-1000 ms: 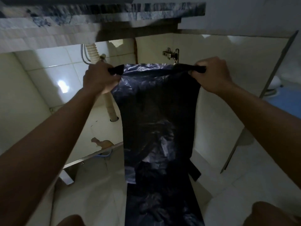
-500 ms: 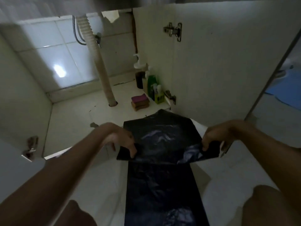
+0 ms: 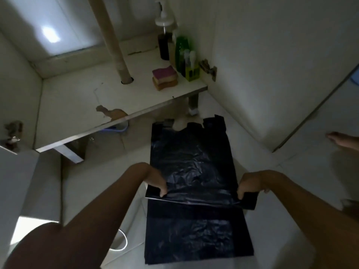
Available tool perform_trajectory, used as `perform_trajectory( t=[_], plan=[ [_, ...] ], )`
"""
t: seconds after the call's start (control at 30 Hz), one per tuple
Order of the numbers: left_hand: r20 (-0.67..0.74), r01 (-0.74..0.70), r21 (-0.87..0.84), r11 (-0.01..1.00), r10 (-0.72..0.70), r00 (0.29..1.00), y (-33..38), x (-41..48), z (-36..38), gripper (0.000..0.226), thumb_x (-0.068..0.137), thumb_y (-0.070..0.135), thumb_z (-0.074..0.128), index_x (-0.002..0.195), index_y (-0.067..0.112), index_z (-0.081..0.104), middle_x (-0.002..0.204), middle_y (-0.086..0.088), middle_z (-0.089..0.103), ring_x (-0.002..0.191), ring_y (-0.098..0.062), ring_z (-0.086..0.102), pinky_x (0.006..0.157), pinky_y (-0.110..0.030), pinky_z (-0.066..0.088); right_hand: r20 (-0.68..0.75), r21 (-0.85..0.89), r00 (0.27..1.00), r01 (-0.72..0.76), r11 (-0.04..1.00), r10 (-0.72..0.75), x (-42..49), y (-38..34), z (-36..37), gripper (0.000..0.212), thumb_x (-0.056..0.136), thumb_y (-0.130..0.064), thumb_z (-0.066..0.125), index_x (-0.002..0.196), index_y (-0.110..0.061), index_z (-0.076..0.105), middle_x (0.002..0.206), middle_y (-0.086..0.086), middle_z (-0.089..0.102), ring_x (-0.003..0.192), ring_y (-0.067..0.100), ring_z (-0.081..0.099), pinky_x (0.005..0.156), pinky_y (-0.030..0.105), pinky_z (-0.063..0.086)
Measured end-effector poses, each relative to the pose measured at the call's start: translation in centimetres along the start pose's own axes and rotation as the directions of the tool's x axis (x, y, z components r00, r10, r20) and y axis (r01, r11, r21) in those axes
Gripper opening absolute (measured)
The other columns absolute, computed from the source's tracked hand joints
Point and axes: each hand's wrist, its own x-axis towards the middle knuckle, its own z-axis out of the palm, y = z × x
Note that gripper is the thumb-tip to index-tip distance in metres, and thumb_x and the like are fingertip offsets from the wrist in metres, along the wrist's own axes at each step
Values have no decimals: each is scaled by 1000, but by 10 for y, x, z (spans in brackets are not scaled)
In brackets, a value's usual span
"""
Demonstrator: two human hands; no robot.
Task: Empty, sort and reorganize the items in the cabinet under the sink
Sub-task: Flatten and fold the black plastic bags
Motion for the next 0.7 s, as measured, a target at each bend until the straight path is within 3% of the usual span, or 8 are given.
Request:
perform_trajectory(
  t=[0.13, 0.3, 0.37, 0.43, 0.5, 0.57, 0.63, 0.7],
  plan=[
    [27, -20, 13, 1000, 19, 999, 1, 16, 24, 54, 90, 34, 63, 138, 15, 52, 148, -6, 42, 128, -22, 46, 56, -17, 37, -10, 24, 1000, 26, 999, -26, 18, 6, 24, 64, 91, -30, 68, 144, -4, 45, 147, 9, 46, 131, 25, 48, 101, 27, 44],
    [97, -34, -9, 999, 34, 995, -1, 38, 53, 51, 88, 32, 65, 136, 16, 55, 146, -8, 44, 131, -25, 46, 58, -19, 36, 14, 39, 999, 45, 998, -46, 46, 13, 48, 41, 86, -25, 71, 120, -2, 63, 122, 10, 60, 116, 27, 59, 79, 25, 48],
    [128, -29, -29, 999, 32, 991, -1, 43, 66, 51, 90, 30, 65, 137, 15, 54, 146, -8, 46, 130, -25, 47, 60, -19, 40, 48, 35, 998, 29, 999, -31, 53, 15, 58, 54, 75, -32, 77, 121, -6, 63, 118, 7, 59, 108, 24, 61, 81, 28, 52],
    [184, -17, -71, 997, 30, 982, 0, 49, 78, 52, 92, 28, 64, 140, 13, 51, 148, -9, 43, 133, -25, 45, 75, -21, 45, 133, 27, 991, -21, 999, 17, 65, 20, 66, 66, 62, -36, 79, 119, -8, 62, 121, 9, 57, 101, 24, 62, 79, 30, 55],
    [306, -3, -105, 995, 35, 951, -3, 54, 80, 51, 95, 34, 61, 141, 15, 50, 149, -7, 44, 136, -24, 44, 88, -30, 42, 242, 58, 969, -72, 996, 56, 57, 13, 65, 50, 67, -35, 73, 110, -13, 65, 117, 10, 59, 90, 22, 62, 69, 27, 57],
    [424, 20, -128, 992, 37, 905, -9, 65, 74, 52, 92, 50, 59, 137, 25, 56, 142, 3, 54, 129, -18, 52, 99, -40, 40, 275, 69, 958, -107, 992, 84, 46, 2, 56, 24, 84, -33, 57, 97, -19, 71, 105, 3, 67, 74, 16, 60, 61, 21, 51],
    [322, 22, -213, 977, 48, 946, -19, 80, 56, 46, 89, 55, 60, 128, 30, 62, 130, 8, 64, 119, -15, 59, 102, -43, 40, 71, 95, 993, -99, 991, 93, 51, -1, 41, 29, 95, -35, 49, 96, -19, 73, 111, 1, 70, 72, 16, 59, 63, 22, 44],
    [-12, -51, -370, 928, 50, 999, -27, 106, 31, 36, 88, 48, 66, 115, 25, 70, 117, 3, 71, 105, -17, 66, 93, -39, 47, -211, 192, 977, 22, 981, 20, 74, 0, 28, 38, 96, -41, 53, 109, -10, 71, 118, 11, 69, 87, 24, 65, 72, 27, 50]
  ],
)
